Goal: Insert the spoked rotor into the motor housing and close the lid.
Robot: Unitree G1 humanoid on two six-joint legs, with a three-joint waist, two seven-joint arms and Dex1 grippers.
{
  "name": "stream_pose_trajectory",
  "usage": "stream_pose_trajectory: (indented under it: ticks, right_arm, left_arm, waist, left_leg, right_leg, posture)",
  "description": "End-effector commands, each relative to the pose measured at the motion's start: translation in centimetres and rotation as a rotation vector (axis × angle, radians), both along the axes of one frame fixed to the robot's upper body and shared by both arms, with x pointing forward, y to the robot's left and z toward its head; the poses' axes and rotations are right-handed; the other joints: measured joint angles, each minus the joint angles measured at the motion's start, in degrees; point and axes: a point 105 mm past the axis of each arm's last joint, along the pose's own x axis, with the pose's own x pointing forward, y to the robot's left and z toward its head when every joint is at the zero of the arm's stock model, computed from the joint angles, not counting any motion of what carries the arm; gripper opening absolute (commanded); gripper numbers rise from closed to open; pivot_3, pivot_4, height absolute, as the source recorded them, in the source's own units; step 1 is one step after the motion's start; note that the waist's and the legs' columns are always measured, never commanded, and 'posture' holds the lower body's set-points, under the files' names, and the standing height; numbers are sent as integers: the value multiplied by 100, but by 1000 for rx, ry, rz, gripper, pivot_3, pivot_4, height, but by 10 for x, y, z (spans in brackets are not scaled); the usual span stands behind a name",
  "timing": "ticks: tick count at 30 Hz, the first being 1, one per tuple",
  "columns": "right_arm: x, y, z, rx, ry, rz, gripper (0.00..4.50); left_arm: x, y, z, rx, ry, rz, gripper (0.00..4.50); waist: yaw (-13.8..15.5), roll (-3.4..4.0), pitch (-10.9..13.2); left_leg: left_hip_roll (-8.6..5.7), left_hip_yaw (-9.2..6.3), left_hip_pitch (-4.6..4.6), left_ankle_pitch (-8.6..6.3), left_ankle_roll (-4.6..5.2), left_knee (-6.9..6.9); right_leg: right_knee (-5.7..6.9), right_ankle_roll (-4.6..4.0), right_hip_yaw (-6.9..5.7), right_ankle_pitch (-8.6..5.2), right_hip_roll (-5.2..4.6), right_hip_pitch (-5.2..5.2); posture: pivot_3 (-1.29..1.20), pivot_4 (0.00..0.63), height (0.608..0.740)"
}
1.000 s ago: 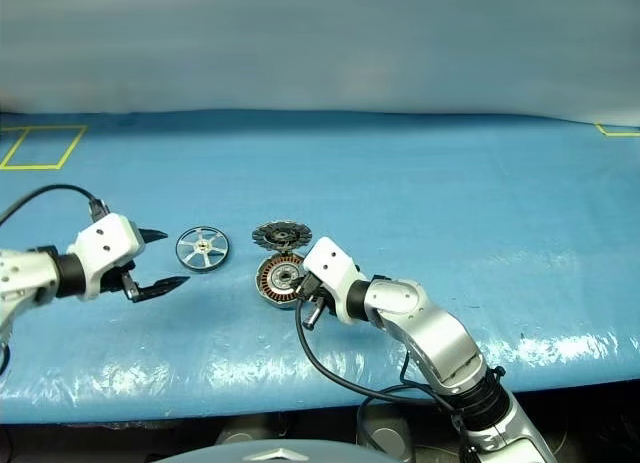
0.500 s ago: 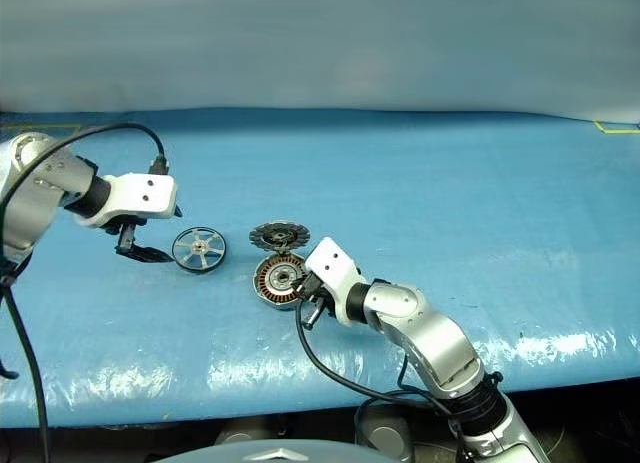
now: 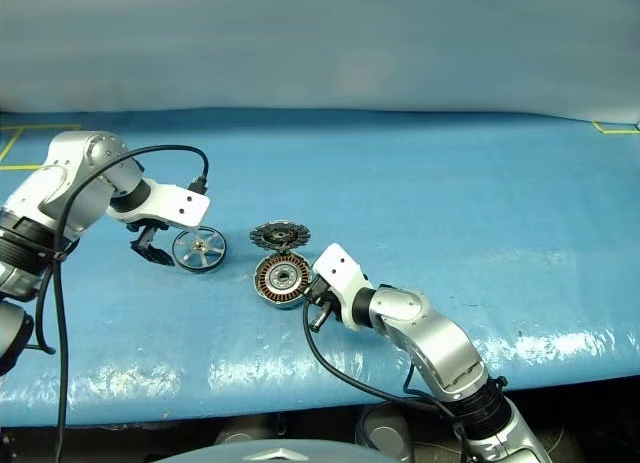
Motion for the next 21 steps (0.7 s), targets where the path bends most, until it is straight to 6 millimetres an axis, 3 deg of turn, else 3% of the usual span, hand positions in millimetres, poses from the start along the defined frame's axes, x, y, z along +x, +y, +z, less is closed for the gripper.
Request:
stream_pose_trajectory:
  ticks: [1,3,16,21]
  right_arm:
    - [1,-2,8,15,-34,-11,0]
    - [2,-1,8,17,-35,-13,0]
    - [2,0,7,24,-35,-22,0]
    - [2,1,7,27,-34,-23,0]
  left_arm:
    - [4,0,11,18,-31,-13,2906]
    - [6,-4,11,13,-42,-25,2239]
    - [4,-2,-5,68,-7,-40,2239]
    - [6,0,-10,75,-23,-44,3436]
  waist:
    - [-4,0,0]
    - [-2,0,0]
    - [-3,0,0]
    - [-8,0,0]
  left_leg:
    - [0,0,0,0,0,0]
    - [0,-1,0,0,0,1]
    - [-3,-1,1,0,0,18]
    - [-3,-2,2,1,0,22]
  right_leg:
    - [1,0,0,0,0,0]
    - [4,0,0,0,0,0]
    - [19,1,3,1,0,1]
    - [31,0,3,0,0,-2]
  posture:
    - [0,150,740]
    - [0,150,740]
    - [0,150,740]
    - [0,150,740]
